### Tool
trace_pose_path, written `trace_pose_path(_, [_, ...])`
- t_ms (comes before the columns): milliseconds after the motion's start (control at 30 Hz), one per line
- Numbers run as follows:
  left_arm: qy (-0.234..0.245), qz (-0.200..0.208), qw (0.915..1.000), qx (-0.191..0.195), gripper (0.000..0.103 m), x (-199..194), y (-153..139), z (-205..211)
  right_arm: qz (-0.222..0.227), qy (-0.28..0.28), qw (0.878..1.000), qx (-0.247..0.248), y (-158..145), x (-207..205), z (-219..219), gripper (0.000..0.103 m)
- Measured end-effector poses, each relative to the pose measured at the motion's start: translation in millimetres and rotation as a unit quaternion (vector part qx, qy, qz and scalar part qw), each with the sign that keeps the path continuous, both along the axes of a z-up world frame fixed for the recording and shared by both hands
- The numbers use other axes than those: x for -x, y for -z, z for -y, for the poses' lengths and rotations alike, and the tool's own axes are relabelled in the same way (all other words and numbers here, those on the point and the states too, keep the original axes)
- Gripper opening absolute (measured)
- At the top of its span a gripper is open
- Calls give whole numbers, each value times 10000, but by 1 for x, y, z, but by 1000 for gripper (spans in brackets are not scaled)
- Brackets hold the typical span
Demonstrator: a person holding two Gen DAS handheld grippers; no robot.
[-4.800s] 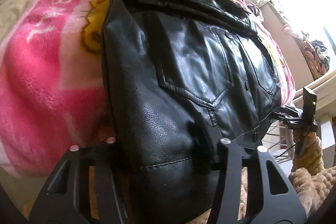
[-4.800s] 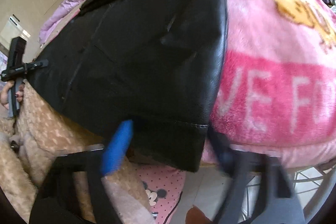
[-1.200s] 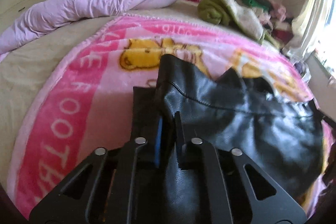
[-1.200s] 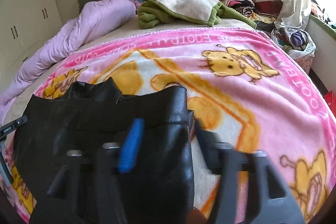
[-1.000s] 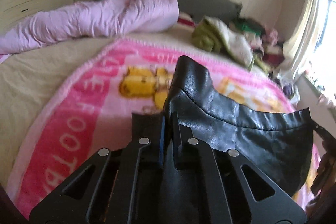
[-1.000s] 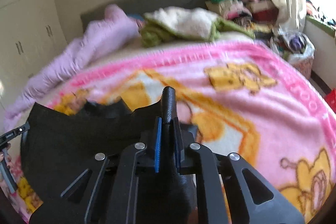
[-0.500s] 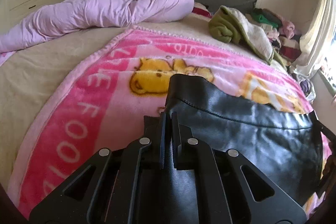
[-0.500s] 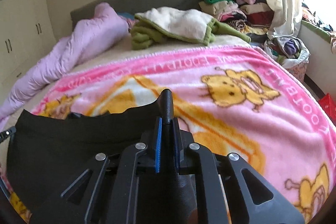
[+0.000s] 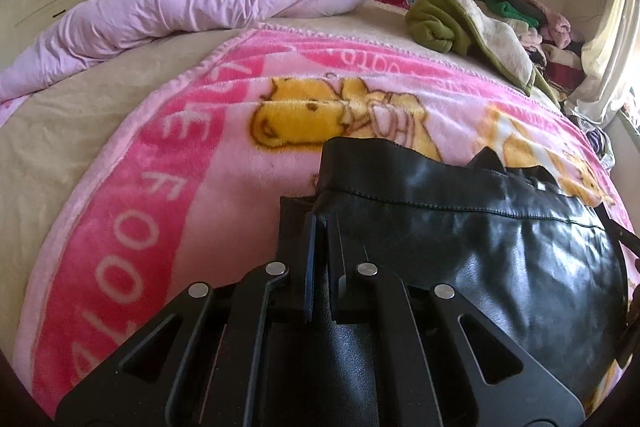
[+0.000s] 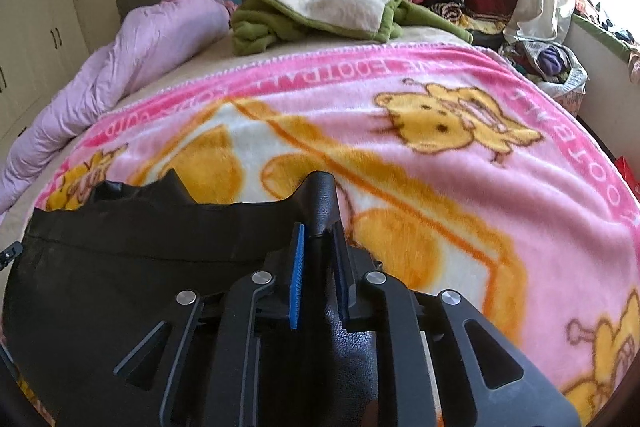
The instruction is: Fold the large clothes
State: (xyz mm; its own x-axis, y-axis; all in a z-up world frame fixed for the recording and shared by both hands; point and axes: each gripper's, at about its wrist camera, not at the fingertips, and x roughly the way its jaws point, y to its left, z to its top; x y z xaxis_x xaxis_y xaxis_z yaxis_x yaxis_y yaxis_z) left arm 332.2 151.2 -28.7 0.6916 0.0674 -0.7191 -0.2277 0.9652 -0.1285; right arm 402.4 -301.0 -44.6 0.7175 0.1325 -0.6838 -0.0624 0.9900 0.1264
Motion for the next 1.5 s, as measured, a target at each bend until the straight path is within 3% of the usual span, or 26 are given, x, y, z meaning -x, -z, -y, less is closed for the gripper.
trace_pose_path(267, [0,-95,10000,3,5,-1,12,1,-333,56,9994,-35,13,-6,1,15])
trace_pose_path(433, [-24,1,10000,-30,9,4,5,1,-320,-4,9995,62,10,-2,-3,21])
trace_pose_path(467, [-42,20,10000,-47,22,5,3,1,-297,-23,9995,49,8,0,-3,26])
trace_pose_path(500, [-136,36,9998,-147,50,7,-1,0,-265,-48,9996,5,5,2,-2,36])
trace_pose_path(533, [-226,53,9995,-226,66,9,-3,-1,-185,-74,9998,-79,1,6,0,44])
trace_pose_path(567, [-269,127,9993,-219,76,14,-7,-5,-133,-74,9998,-148,-2,9,2,59])
trace_pose_path(633, [-272,221,9994,51,76,23,-12,-15,-64,-92,9994,-324,-8,20,8,63])
trace_pose_path(867, [-329,257,9958,814,93,53,-27,-34,66,-260,9978,-608,-21,65,24,78])
trace_pose_path(967, [-283,339,9922,1162,93,69,-31,-35,7,-342,9961,-813,-21,85,31,80])
trace_pose_path(1067, [-192,343,9916,1235,93,81,-31,-33,-29,-365,9948,-951,-20,102,35,82])
trace_pose_path(1267, [248,51,9823,1853,93,98,-1,-33,-331,-538,9903,-1236,-6,128,41,82])
trace_pose_path(1400, [322,-286,9701,2389,93,106,25,-36,-556,-556,9857,-1488,5,139,50,82])
trace_pose_path(1500, [419,-389,9680,2445,93,109,33,-32,-726,-596,9817,-1659,13,142,54,82])
